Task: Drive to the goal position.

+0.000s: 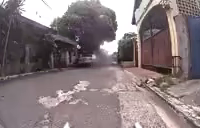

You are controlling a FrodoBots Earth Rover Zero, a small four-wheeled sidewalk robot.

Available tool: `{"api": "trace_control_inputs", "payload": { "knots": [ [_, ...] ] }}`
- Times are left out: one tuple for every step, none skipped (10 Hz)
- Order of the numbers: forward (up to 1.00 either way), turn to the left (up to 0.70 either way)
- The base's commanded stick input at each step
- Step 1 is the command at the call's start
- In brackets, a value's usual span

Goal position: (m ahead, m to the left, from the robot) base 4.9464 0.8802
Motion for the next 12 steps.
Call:
{"api": "trace_control_inputs", "payload": {
  "knots": [
    [0.7,0.0],
    [0.7,0.0],
    [0.7,0.0],
    [0.7,0.0],
    [0.7,0.0],
    [0.7,0.0],
    [0.7,0.0],
    [0.7,-0.01],
    [0.7,-0.04],
    [0.7,-0.03],
    [0.7,0.0],
    [0.7,0.0]
  ]
}}
